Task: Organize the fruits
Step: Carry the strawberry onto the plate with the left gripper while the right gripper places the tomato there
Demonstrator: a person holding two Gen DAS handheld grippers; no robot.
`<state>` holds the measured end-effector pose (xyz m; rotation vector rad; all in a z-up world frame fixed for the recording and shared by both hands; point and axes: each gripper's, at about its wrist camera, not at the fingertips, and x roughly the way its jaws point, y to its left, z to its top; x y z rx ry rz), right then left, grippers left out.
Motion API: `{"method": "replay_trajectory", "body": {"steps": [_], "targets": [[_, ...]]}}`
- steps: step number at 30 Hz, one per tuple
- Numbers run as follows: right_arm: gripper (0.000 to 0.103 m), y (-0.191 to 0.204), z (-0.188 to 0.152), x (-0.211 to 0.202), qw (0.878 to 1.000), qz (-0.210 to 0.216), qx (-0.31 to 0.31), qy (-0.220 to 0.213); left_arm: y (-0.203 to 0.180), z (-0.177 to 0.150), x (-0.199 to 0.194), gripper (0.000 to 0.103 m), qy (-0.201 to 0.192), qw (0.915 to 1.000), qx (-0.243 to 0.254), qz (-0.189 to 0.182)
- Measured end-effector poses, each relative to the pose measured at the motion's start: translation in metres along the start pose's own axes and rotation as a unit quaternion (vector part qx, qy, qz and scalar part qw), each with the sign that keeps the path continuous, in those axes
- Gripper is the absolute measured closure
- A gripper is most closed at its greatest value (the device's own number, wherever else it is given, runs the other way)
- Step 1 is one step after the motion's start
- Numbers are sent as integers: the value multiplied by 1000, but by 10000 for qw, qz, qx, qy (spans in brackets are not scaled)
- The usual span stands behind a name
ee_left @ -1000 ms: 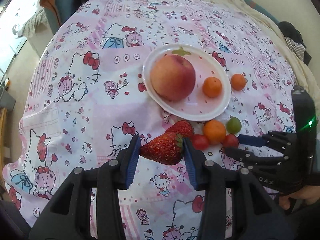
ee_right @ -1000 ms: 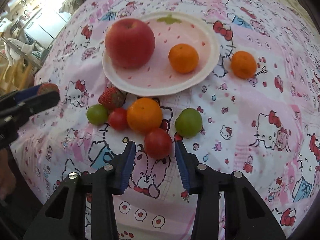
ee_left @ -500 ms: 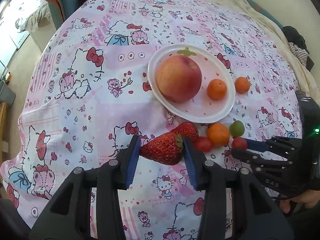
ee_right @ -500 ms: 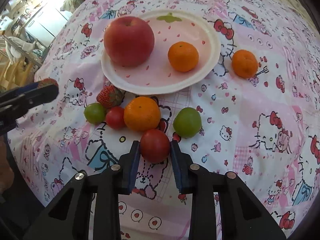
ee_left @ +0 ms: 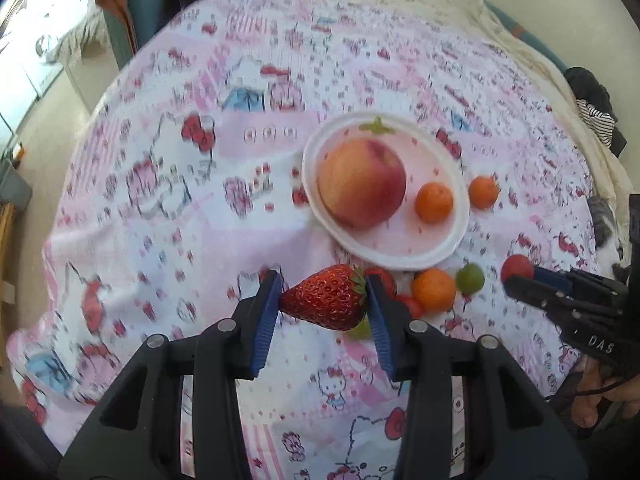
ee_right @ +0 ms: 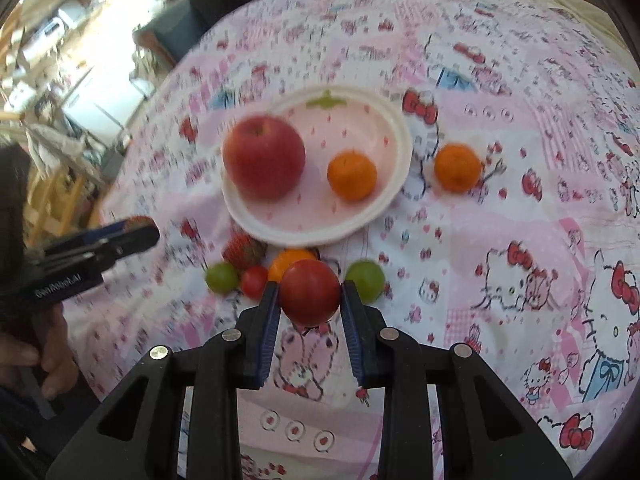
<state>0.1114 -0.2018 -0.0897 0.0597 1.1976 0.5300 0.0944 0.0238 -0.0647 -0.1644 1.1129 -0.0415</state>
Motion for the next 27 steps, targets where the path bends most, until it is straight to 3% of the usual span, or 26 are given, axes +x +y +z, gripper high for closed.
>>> {"method": "replay_trajectory", "body": {"steps": [5, 10, 20, 27], "targets": [[71, -1, 22, -22, 9984, -99, -68, -551, -5, 31, -6, 64, -189, 9994, 282, 36], [71, -13, 45, -30, 9972, 7, -3, -749, -5, 70, -4, 64, -308, 9989, 346, -31], [71, -23, 101, -1, 9978, -17, -238, -619, -11, 119, 44, 64, -214, 9974, 683, 74], [71, -35, 124, 36, 9990, 36, -151, -411, -11, 131, 90, 64, 281, 9979, 495, -303]]}}
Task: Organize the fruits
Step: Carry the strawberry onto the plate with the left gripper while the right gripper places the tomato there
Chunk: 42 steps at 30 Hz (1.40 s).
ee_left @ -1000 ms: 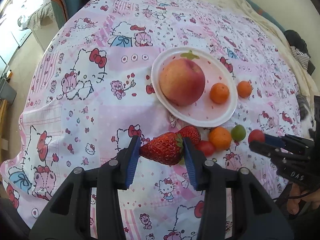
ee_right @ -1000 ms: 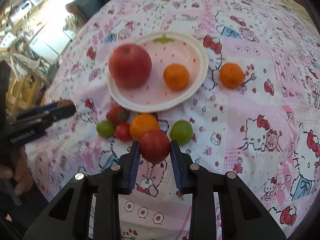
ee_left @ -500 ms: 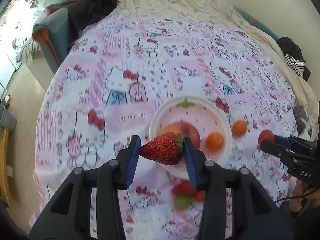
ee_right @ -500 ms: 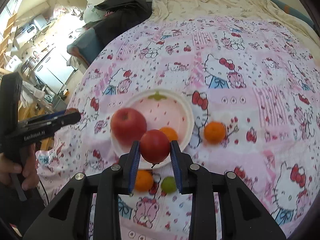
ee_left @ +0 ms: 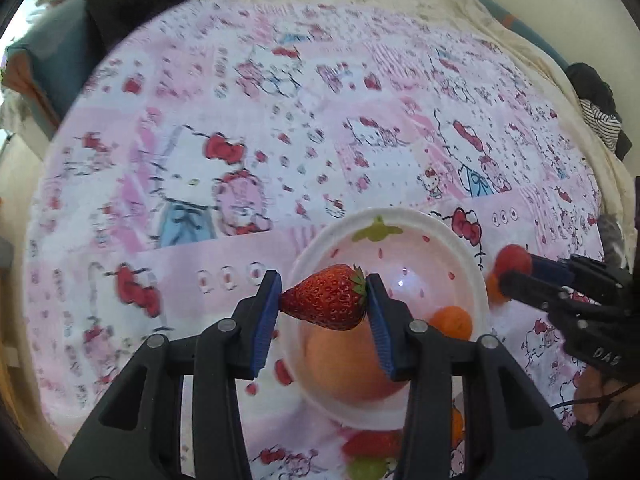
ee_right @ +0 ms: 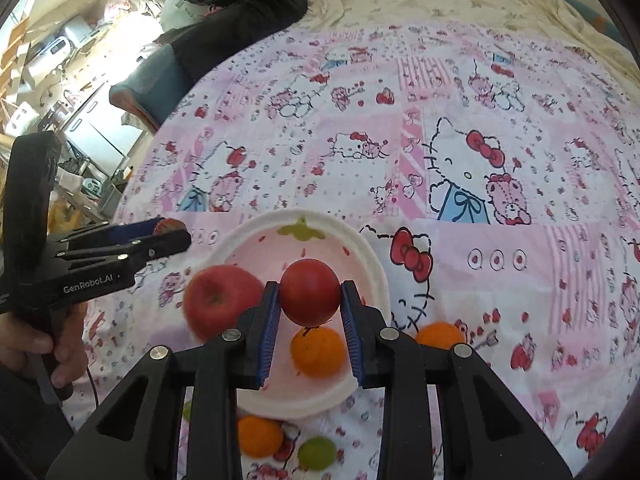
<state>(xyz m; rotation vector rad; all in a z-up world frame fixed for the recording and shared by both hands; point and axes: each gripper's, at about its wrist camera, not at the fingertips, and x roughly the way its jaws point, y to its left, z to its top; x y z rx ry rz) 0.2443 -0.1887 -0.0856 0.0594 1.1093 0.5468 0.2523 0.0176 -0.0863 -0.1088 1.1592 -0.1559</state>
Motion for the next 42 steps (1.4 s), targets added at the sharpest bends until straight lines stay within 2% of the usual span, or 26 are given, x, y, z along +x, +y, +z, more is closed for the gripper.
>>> {"method": "replay_trajectory", "body": {"steps": [7, 11, 16, 20, 23, 25, 27, 29, 30, 31, 33, 37, 42], "targets": [[71, -8, -4, 34, 9995, -24, 35, 328, -15, 12, 29, 64, 61, 9994, 331, 42], [71, -19, -8, 46, 9987, -70, 185, 469, -12, 11, 46, 64, 275, 9991, 332, 22], [71, -27, -10, 54, 9975, -251, 257, 612, -9, 12, 56, 64, 360, 9988, 308, 78], [70, -32, -11, 57, 9971, -160, 343, 665, -7, 12, 60, 63, 404, 9986, 325, 132], [70, -31, -11, 56, 9971, -191, 333, 664, -6, 13, 60, 54, 423, 9986, 287, 109], [70, -31, -11, 56, 9970, -178, 339, 674, -6, 12, 59, 40, 385, 9987, 292, 146], [70, -31, -12, 58, 9966, -115, 366, 732, -7, 12, 59, 33, 380, 9986, 313, 190], [69, -30, -12, 60, 9966, -126, 358, 726, -7, 13, 57, 32, 363, 9986, 327, 212], [63, -29, -12, 60, 9966, -125, 344, 734, -7, 13, 56, 32, 341, 9986, 330, 237], [49, -29, -12, 60, 9967, -66, 336, 734, -6, 14, 55, 32, 316, 9987, 321, 242], [39, -26, -12, 58, 9970, 130, 337, 685, -3, 16, 51, 32, 274, 9990, 274, 229], [37, -19, -10, 53, 9981, -65, 115, 599, 0, 17, 44, 32, 148, 9992, 235, 291], [37, -29, -6, 41, 9983, -9, 357, 459, 2, 17, 39, 32, 105, 9993, 185, 297]]}}
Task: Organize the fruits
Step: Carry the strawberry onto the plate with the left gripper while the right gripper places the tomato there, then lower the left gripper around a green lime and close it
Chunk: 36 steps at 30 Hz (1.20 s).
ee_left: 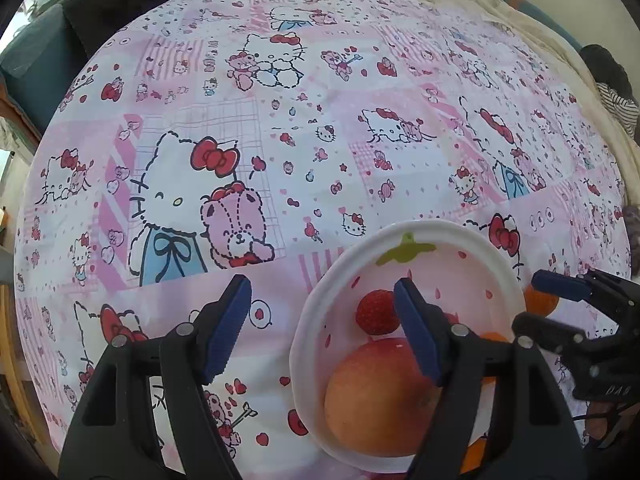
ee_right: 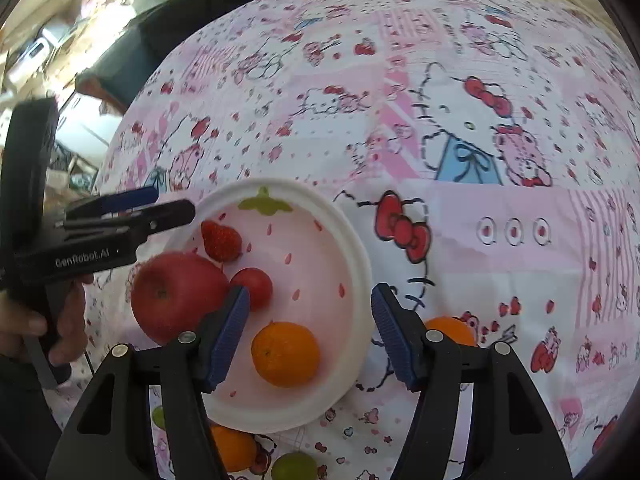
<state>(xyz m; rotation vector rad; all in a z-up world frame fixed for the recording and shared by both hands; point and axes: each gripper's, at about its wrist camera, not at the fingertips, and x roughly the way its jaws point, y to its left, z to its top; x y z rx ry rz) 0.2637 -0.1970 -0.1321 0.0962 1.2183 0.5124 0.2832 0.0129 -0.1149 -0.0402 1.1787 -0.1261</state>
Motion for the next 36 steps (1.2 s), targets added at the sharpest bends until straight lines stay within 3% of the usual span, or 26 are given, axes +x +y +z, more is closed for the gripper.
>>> {"method": "replay_trajectory", "body": {"steps": [18, 30, 36], "targets": [[37, 7, -22, -63, 9979, 37, 294, -570, -4, -37, -64, 32, -232, 9992, -241, -233], [37, 14, -67, -95, 9963, 93, 584, -619, 8, -101, -80, 32, 319, 9975, -596, -199], [36, 9, -94, -105, 9940, 145, 926, -562, 7, -137, -61, 32, 1024, 9926, -640, -109]]}}
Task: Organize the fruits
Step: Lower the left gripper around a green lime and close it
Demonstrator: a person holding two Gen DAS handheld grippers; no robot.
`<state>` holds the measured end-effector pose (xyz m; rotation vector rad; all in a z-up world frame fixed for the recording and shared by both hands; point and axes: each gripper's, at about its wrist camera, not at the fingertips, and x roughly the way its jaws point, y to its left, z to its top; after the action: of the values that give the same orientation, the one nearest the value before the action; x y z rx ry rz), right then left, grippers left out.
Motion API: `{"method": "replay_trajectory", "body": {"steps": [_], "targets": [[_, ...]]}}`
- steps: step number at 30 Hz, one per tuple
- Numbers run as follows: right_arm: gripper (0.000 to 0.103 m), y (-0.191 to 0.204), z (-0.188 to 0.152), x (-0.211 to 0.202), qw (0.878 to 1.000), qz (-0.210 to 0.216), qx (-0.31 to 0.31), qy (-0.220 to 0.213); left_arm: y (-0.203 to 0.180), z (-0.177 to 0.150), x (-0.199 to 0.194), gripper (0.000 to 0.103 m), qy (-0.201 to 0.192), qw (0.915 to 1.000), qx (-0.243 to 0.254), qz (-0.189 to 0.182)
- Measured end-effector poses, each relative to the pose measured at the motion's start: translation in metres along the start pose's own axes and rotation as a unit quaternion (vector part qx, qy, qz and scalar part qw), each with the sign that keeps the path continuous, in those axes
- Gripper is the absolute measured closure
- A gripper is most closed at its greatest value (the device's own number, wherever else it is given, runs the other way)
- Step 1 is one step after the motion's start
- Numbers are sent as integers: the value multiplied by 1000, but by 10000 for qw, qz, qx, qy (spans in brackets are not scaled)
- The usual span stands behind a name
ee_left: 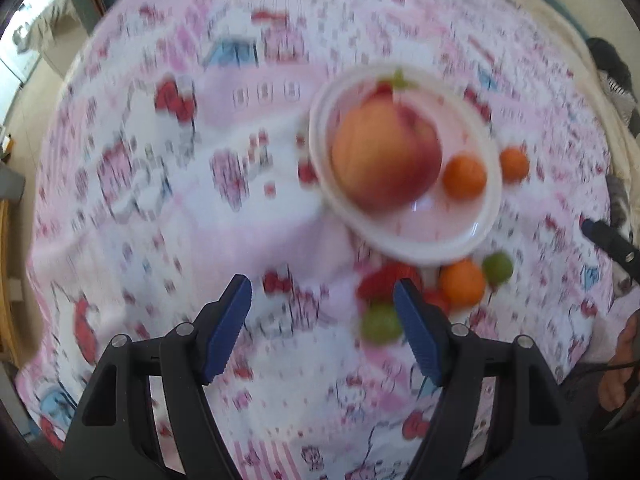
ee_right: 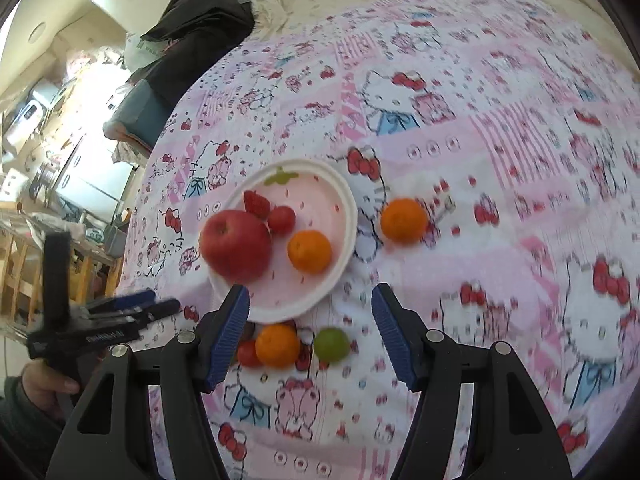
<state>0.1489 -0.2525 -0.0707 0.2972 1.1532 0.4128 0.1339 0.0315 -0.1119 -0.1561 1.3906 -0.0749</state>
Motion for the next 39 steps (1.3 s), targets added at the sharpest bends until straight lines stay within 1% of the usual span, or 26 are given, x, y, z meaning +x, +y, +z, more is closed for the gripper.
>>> {"method": "replay_trajectory", "body": {"steps": [3, 5, 9, 12, 14, 15, 17, 19, 20, 22, 27, 29, 31, 34, 39], "targets": [[35, -5, -9, -5, 9999, -30, 147, -8, -2, -14, 15, 32, 275, 9996, -17, 42], [34, -7, -14, -7, 9997, -131, 200, -33, -7, -21, 22, 32, 380, 9991, 116, 144], [32, -13, -19, -7, 9991, -388, 190, -13, -25, -32, 26, 32, 341, 9979, 539, 108], [32, -17, -21, -8, 9990, -420, 176, 2, -40, -38, 27, 32, 293, 9954, 912, 87], [32, -20, -22, -10, 9989, -428, 181, 0, -47, -41, 30, 33, 235, 9932, 1134, 139], [32, -20, -22, -10, 9989, -423, 189, -4, -49, -41, 31, 35, 178, 9926, 1189, 166], [32, -22, -23, -10, 9990, -390, 217, -5, -53, -39, 34, 44, 88, 9922, 1234, 179], [32, -21, -22, -10, 9991, -357, 222, 1, -58, -37, 37, 52, 104, 9919, 1263, 43], [32, -20, -22, -10, 9992, -338, 212, -1, -60, -37, 38, 55, 92, 9914, 1305, -29], [32, -18, -21, -10, 9994, -307, 184, -6, -67, -40, 39, 56, 55, 9888, 1493, -9], [32, -14, -20, -7, 9996, -266, 104, 26, -73, -38, 43, 57, 87, 9886, 1505, 1], [32, -13, -20, -6, 9996, -246, 93, 46, -73, -37, 44, 63, 95, 9888, 1487, -70], [32, -12, -19, -5, 9997, -239, 74, 51, -72, -35, 47, 75, 112, 9885, 1496, -180], [32, -10, -18, -3, 9997, -245, 45, 63, -70, -32, 43, 76, 138, 9897, 1399, -260], [32, -10, -19, 0, 9993, -349, 6, 117, -54, -32, 33, 76, 159, 9918, 1206, -382]]}}
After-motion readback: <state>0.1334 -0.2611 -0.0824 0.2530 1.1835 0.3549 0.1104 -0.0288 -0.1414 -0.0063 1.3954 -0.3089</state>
